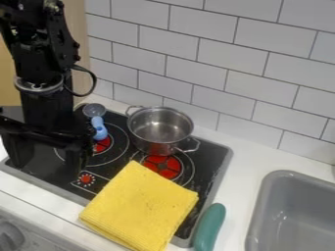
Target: Moved the white pot on the the lower left side of the stove
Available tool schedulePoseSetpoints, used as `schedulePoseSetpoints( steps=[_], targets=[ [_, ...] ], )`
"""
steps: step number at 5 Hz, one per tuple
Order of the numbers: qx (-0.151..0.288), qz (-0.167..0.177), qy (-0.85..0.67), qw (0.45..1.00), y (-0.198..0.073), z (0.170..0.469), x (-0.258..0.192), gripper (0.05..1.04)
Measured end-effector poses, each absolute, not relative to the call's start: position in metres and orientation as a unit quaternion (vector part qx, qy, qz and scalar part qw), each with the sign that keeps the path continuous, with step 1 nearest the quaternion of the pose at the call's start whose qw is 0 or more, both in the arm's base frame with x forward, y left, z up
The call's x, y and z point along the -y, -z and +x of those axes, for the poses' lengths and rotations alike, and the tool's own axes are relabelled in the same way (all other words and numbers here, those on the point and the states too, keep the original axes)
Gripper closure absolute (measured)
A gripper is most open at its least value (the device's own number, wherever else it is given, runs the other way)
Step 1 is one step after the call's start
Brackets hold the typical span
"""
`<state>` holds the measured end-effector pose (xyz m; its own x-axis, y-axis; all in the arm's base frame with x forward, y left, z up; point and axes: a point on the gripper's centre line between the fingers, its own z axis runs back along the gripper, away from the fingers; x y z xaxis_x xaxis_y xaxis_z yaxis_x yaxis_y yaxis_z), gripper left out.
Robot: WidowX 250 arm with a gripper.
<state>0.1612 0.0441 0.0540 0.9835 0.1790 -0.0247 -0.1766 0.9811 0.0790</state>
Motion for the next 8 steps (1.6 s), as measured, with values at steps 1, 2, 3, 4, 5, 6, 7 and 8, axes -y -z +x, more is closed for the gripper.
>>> schedulePoseSetpoints(
  steps=[1, 2, 3, 4, 5, 6, 7, 8],
  targets=[
    [-0.037, 0.036, -0.093, 0.994, -0.046, 0.149, -0.042, 0.083],
    [-0.041, 0.032, -0.118, 0.992, -0.047, 0.16, -0.042, 0.083],
    [-0.031, 0.024, -0.168, 0.985, -0.057, 0.178, -0.042, 0.083],
    [-0.025, 0.042, -0.288, 0.956, -0.059, 0.201, -0.037, 0.083],
    [-0.028, 0.032, -0.404, 0.914, -0.06, 0.228, -0.034, 0.083],
    [-0.003, 0.043, -0.451, 0.891, -0.059, 0.251, -0.03, 0.083],
    [0.002, 0.058, -0.462, 0.885, -0.055, 0.273, -0.026, 0.083],
    [0.0, 0.058, -0.466, 0.883, -0.043, 0.285, -0.019, 0.083]
  ],
)
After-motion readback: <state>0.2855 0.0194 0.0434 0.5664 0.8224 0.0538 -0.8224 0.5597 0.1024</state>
